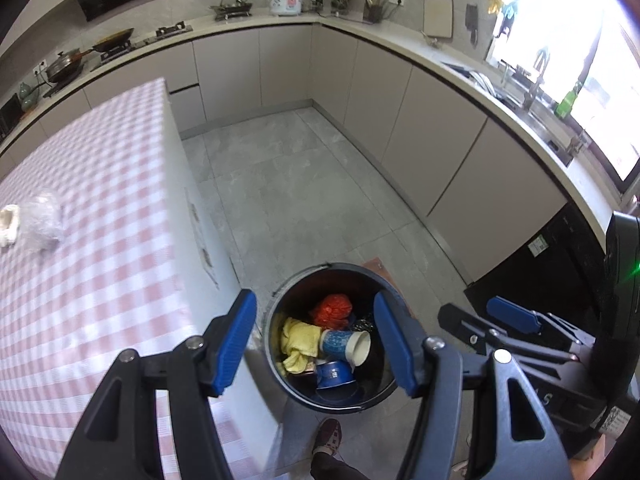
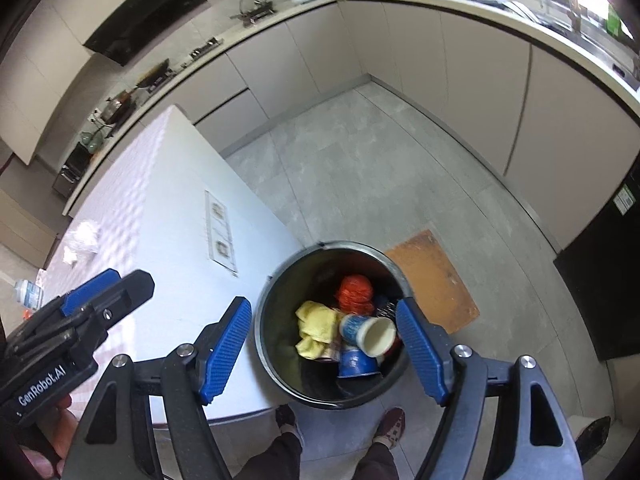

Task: Collect trash
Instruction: 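Move both open tools back over the tissue and plastic bag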

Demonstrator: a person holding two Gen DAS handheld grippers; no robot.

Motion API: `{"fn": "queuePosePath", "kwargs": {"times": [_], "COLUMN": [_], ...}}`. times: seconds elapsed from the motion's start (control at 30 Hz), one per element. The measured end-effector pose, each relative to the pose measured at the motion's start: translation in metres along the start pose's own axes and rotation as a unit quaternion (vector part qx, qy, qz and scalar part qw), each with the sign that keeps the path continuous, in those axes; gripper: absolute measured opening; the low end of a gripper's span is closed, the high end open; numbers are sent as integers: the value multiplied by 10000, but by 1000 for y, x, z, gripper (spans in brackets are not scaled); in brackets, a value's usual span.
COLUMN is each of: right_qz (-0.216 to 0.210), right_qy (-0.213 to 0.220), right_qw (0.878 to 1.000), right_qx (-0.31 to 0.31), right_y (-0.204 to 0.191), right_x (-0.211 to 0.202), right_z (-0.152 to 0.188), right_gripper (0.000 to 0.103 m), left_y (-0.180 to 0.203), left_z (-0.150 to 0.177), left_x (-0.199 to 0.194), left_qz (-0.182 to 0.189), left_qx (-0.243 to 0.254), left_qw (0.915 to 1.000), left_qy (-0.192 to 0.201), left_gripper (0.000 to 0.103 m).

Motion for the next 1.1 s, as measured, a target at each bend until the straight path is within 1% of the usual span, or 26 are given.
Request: {"fn": "queuePosePath", "kwargs": {"times": [0.17,0.37,0.6,0.83,0.97,1.1], "right_qz": [-225,-517,-829,-1061,-1183,-1218], "right_qy": [155,156,92,42,28,14], "right_qw": [9993,9967,9910,9835,9792,9760], "right_qx": [-250,-604,-1045,-1463,-1649,-1803], "right_y": [-42,-102,-182,-270,-315,-353], "right_x": [-4,5,23,42,56,72], "right_z": [-5,-6,-4,0,-3,-9], "right_gripper": [78,79,79,79,81,81], "left_y": [-34,-87,-166,-238,-277,-312], "left_z": [2,8,18,21,21,18], "left_x": [-17,-33,-52,-66,-71,-71], "left_qz": [-163,-478,-850,-1169,-1324,-1434], "left_qx": [-212,-613,-1080,-1371,-1511,-1641], "left_qw": [9996,9966,9896,9824,9781,9744], "left_qy": [135,264,424,488,543,560], "left_gripper": [63,63,63,63,63,63]}}
Point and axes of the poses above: each gripper's, at about its wrist camera, not at the fingertips, and x roughly the way its jaws point, y to its right, z to its underside, the point moved 2 cm from there along x, roughly the way its jaws point, and after that the axes turned 2 degrees about -x, right-handed, at the moved point
